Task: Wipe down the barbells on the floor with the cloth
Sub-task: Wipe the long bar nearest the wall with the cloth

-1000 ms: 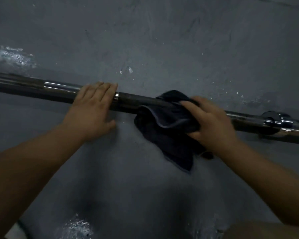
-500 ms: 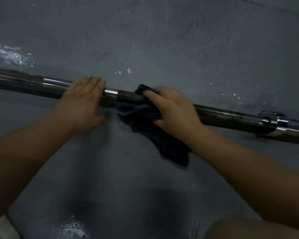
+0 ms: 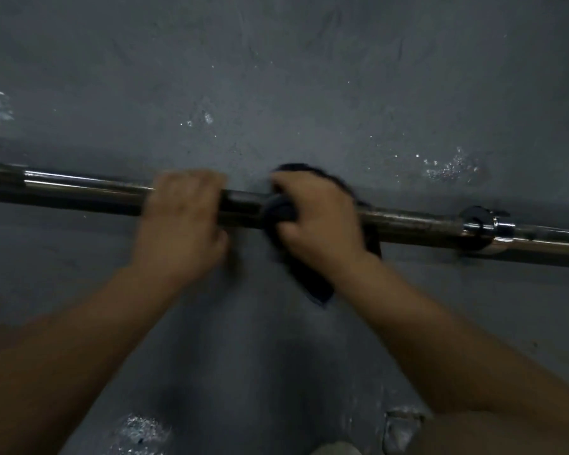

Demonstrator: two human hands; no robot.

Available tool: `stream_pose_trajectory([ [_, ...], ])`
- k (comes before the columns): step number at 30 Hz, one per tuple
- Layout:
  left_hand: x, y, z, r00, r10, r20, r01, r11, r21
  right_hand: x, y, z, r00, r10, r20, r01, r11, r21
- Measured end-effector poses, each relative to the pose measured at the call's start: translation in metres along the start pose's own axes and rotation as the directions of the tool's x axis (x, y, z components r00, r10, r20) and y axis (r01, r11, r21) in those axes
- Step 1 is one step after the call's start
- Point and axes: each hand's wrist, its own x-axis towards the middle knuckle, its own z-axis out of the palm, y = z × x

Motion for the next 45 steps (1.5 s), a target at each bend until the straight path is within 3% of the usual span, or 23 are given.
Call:
stream_pose_trajectory([
  [2, 0.006, 0.025, 0.01, 0.996, 0.072, 0.05, -0.073, 0.997, 0.009, -0.002, -0.01, 0.012, 0.978, -0.172, 0.12, 0.179, 0.982, -0.055],
  [4, 0.007, 0.03, 0.014, 0.993, 0.082, 0.085, -0.088, 0.994, 0.07, -0.026, 0.031, -0.01, 0.975, -0.17, 0.146, 0.191, 0.97, -0.147],
  [8, 0.015, 0.019, 0.016, 0.994, 0.079, 0.077, -0.088, 0.988, 0.124, -0.09, 0.133, -0.095, 0.991, 0.129, -0.037, -0.133, 0.906, -0.403],
  [12, 0.041, 0.028, 0.007, 0.98, 0.008, 0.199, -0.039, 0.988, 0.151, -0.067, 0.118, -0.086, 0.948, 0.25, -0.195, -0.292, 0.929, -0.228],
  [14, 0.071, 0.025, -0.005, 0.906, -0.036, 0.423, -0.008, 0.995, 0.101, -0.026, 0.077, -0.055, 0.969, 0.182, -0.168, -0.209, 0.965, -0.162],
  [16, 0.1, 0.02, -0.019, 0.737, -0.054, 0.674, 0.049, 0.998, 0.025, 0.002, 0.044, -0.027, 0.995, 0.02, -0.094, -0.039, 0.977, -0.209],
  [17, 0.107, 0.016, -0.02, 0.692, -0.048, 0.721, 0.069, 0.998, 0.001, 0.006, 0.038, -0.022, 0.996, -0.062, -0.061, 0.046, 0.969, -0.244],
  [18, 0.107, 0.016, -0.019, 0.719, -0.023, 0.695, 0.045, 0.999, -0.014, 0.003, 0.045, -0.024, 0.994, -0.104, -0.044, 0.087, 0.956, -0.281],
  [19, 0.102, 0.016, -0.013, 0.813, 0.0, 0.583, -0.011, 1.0, 0.016, -0.006, 0.06, -0.034, 0.995, -0.093, -0.048, 0.074, 0.951, -0.299],
  [20, 0.09, 0.017, -0.005, 0.921, 0.03, 0.388, -0.065, 0.995, 0.078, -0.019, 0.081, -0.047, 0.996, -0.049, -0.078, 0.021, 0.948, -0.319],
  [21, 0.074, 0.017, 0.002, 0.974, 0.058, 0.22, -0.093, 0.984, 0.153, -0.035, 0.103, -0.062, 0.992, 0.02, -0.123, -0.06, 0.943, -0.329],
  [23, 0.057, 0.02, 0.006, 0.991, 0.074, 0.108, -0.097, 0.969, 0.229, -0.065, 0.132, -0.081, 0.962, 0.137, -0.236, -0.211, 0.924, -0.32],
  [24, 0.062, 0.019, 0.003, 0.98, 0.056, 0.192, -0.103, 0.964, 0.246, -0.07, 0.137, -0.08, 0.942, 0.172, -0.289, -0.263, 0.912, -0.314],
  [26, 0.088, 0.016, -0.01, 0.876, 0.043, 0.48, -0.128, 0.981, 0.145, -0.056, 0.129, -0.069, 0.925, 0.208, -0.317, -0.31, 0.898, -0.313],
  [28, 0.12, 0.017, -0.031, 0.642, 0.03, 0.766, -0.078, 0.997, 0.025, -0.029, 0.102, -0.055, 0.949, 0.167, -0.267, -0.251, 0.911, -0.326],
  [29, 0.13, 0.019, -0.037, 0.587, 0.027, 0.809, -0.084, 0.996, 0.028, -0.017, 0.087, -0.048, 0.967, 0.107, -0.231, -0.184, 0.922, -0.341],
  [30, 0.131, 0.024, -0.037, 0.612, 0.035, 0.79, -0.13, 0.99, 0.056, -0.01, 0.079, -0.038, 0.98, 0.03, -0.196, -0.099, 0.93, -0.354],
  [33, 0.095, 0.039, -0.015, 0.899, 0.134, 0.417, -0.231, 0.954, 0.192, -0.011, 0.078, -0.031, 0.985, -0.135, -0.106, 0.09, 0.933, -0.349],
  [35, 0.072, 0.048, -0.005, 0.955, 0.11, 0.276, -0.164, 0.97, 0.179, -0.027, 0.106, -0.05, 0.989, -0.089, -0.119, 0.047, 0.947, -0.319],
  [39, 0.096, 0.041, -0.011, 0.866, 0.075, 0.494, -0.163, 0.977, 0.137, -0.047, 0.149, -0.086, 0.943, 0.195, -0.27, -0.271, 0.92, -0.282],
  [42, 0.119, 0.04, -0.017, 0.764, 0.07, 0.642, -0.1, 0.995, 0.01, -0.024, 0.125, -0.073, 0.843, 0.343, -0.415, -0.464, 0.853, -0.238],
  [43, 0.122, 0.04, -0.017, 0.764, 0.055, 0.643, -0.082, 0.997, 0.013, -0.012, 0.108, -0.066, 0.84, 0.361, -0.405, -0.473, 0.853, -0.221],
  [45, 0.125, 0.043, -0.015, 0.807, 0.015, 0.59, -0.061, 0.996, 0.057, 0.01, 0.074, -0.044, 0.933, 0.222, -0.282, -0.295, 0.921, -0.254],
])
